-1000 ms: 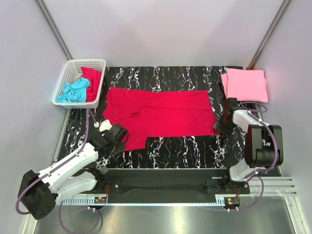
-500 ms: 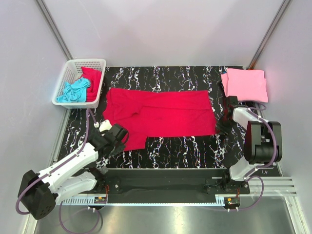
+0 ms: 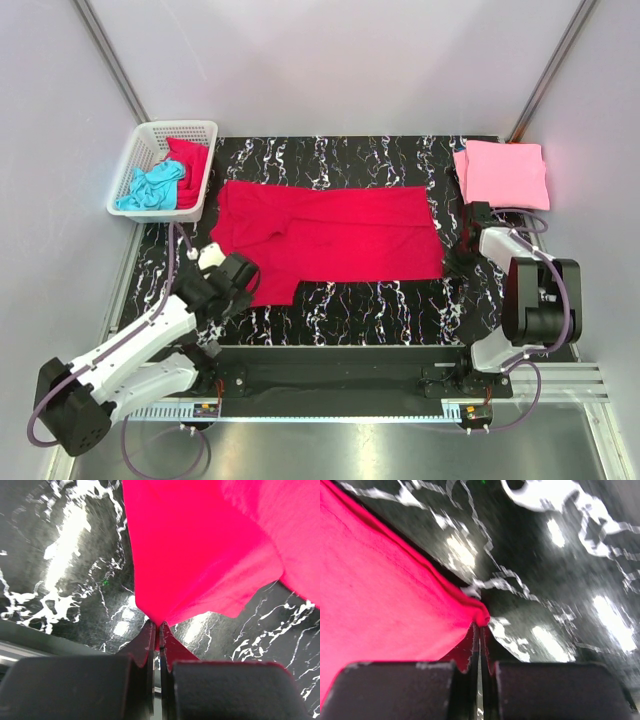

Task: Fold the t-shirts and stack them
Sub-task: Fold the tshirt

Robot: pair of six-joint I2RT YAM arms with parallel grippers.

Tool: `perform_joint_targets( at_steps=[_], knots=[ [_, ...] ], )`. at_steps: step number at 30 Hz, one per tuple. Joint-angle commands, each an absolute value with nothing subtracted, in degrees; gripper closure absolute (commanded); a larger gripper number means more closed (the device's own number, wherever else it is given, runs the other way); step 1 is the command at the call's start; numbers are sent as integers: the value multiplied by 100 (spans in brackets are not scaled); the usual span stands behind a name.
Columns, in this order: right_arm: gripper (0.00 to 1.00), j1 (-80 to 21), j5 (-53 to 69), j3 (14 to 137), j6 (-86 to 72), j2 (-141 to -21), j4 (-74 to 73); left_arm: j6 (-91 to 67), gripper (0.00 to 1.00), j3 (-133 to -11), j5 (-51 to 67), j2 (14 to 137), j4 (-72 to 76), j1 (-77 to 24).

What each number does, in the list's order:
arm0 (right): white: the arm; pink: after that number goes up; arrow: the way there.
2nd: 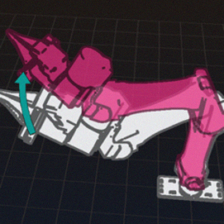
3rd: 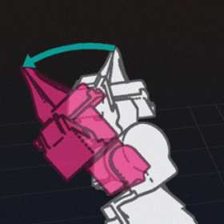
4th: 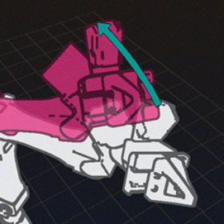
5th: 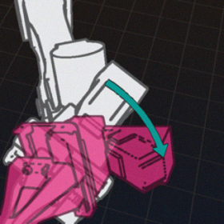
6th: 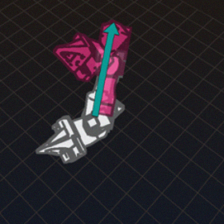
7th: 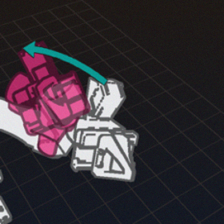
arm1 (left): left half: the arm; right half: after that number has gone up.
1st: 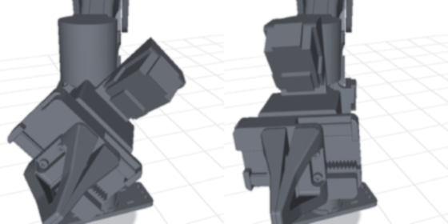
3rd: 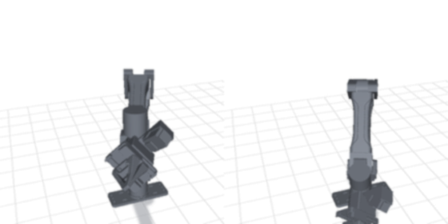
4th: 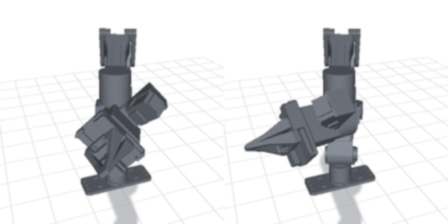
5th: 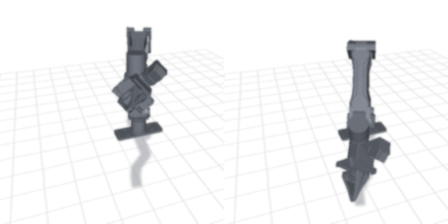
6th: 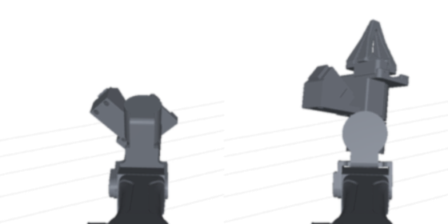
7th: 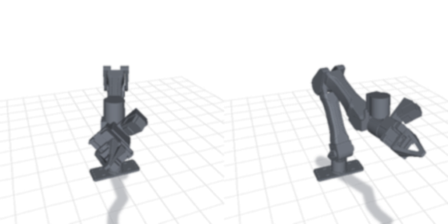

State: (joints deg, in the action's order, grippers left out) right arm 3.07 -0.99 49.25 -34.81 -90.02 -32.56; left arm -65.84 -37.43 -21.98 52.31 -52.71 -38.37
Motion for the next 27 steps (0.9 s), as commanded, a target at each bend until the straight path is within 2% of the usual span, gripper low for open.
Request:
perform_joint_targets(
  at_steps=[1,15,21,27],
  knots=[
    [100,316,-334,4790,-3507,-8456,-3568,-6600,100,-4113,-2733,4888,-5685,-3858],
    [100,316,-607,4983,-3542,-7497,-4236,-6697,100,-4438,-3084,4658,-6038,-3858],
    [100,316,-519,5255,-3489,-7628,-4254,-6671,100,-4842,-3375,4842,-6047,-3858],
    [100,316,-335,5660,-3375,-8050,-4210,-6566,100,-5211,-3411,5606,-5880,-3806]
  ],
)
